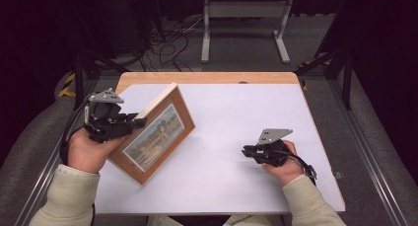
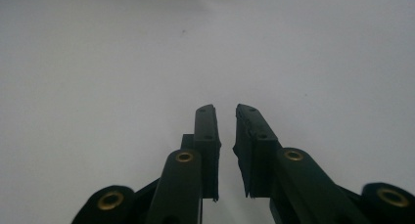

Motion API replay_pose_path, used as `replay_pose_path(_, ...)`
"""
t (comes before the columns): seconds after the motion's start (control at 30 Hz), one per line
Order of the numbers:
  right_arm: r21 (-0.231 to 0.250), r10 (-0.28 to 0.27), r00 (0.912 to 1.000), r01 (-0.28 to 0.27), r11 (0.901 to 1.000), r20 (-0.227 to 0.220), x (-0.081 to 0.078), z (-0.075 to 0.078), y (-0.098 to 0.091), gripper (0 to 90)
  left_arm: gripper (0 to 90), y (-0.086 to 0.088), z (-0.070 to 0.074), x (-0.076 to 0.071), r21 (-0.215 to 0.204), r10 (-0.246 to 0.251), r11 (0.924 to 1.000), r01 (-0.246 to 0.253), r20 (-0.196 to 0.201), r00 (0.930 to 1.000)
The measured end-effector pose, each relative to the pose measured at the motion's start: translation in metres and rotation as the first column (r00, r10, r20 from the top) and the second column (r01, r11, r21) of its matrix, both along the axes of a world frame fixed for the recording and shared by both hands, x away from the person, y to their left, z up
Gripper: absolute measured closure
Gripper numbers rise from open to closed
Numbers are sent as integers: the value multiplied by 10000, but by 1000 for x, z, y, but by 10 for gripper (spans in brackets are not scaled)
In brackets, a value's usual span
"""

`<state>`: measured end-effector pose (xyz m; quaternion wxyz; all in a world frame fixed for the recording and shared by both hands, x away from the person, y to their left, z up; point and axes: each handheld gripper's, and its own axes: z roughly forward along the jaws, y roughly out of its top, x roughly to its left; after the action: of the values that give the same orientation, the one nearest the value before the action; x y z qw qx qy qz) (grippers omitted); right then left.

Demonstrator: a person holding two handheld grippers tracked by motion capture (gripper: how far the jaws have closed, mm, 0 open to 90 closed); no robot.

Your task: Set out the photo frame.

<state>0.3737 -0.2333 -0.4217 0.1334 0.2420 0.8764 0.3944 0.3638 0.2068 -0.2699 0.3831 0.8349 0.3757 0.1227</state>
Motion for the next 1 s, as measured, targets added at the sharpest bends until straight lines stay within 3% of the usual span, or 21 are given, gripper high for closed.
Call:
replay_pose_path(0.1,78,-178,9998,178,9998,59,0,3,-6,795,714,-11,3,3,227,-525,9984,521,195,9984)
replay_pose_path(0.2,191,-420,9991,419,9989,85,1,5,-13,794,714,-24,5,7,359,-1186,9924,1176,274,9926)
replay_pose_path(0.27,239,-503,9987,501,9985,83,1,6,-17,793,714,-28,5,9,357,-1327,9906,1317,249,9908)
replay_pose_path(0.4,324,-739,9972,734,9968,133,0,7,-26,793,715,-42,8,16,364,-2103,9771,2096,173,9775)
replay_pose_path(0.53,412,-942,9954,934,9948,172,0,10,-35,792,715,-58,10,21,582,-3032,9520,3004,453,9519)
replay_pose_path(0.57,439,-977,9950,968,9943,189,0,11,-37,792,714,-62,10,21,666,-3369,9404,3336,468,9404)
replay_pose_path(0.6,492,-1031,9944,1019,9936,215,-1,12,-40,792,715,-64,10,22,704,-3550,9336,3513,490,9336)
replay_pose_path(0.63,492,-1031,9944,1019,9936,215,-1,12,-40,792,715,-64,10,22,704,-3550,9336,3513,490,9336)
replay_pose_path(0.67,614,-1142,9931,1125,9918,260,-2,14,-45,792,715,-72,9,23,751,-4000,9152,3959,495,9152)
replay_pose_path(0.7,614,-1142,9931,1125,9918,260,-2,14,-45,792,714,-72,9,23,751,-4000,9152,3959,495,9152)
replay_pose_path(0.8,688,-1366,9902,1344,9885,277,-4,16,-53,792,714,-87,6,26,956,-4636,8838,4580,467,8848)
replay_pose_path(0.83,688,-1366,9902,1344,9885,277,-4,16,-53,792,714,-87,6,26,956,-4636,8838,4580,467,8848)
replay_pose_path(0.93,739,-1521,9880,1498,9859,267,-5,16,-60,793,714,-97,5,28,1073,-5087,8577,5028,351,8602)
replay_pose_path(1.0,740,-1592,9869,1569,9848,264,-7,15,-62,793,714,-103,4,30,1095,-5448,8352,5389,319,8380)
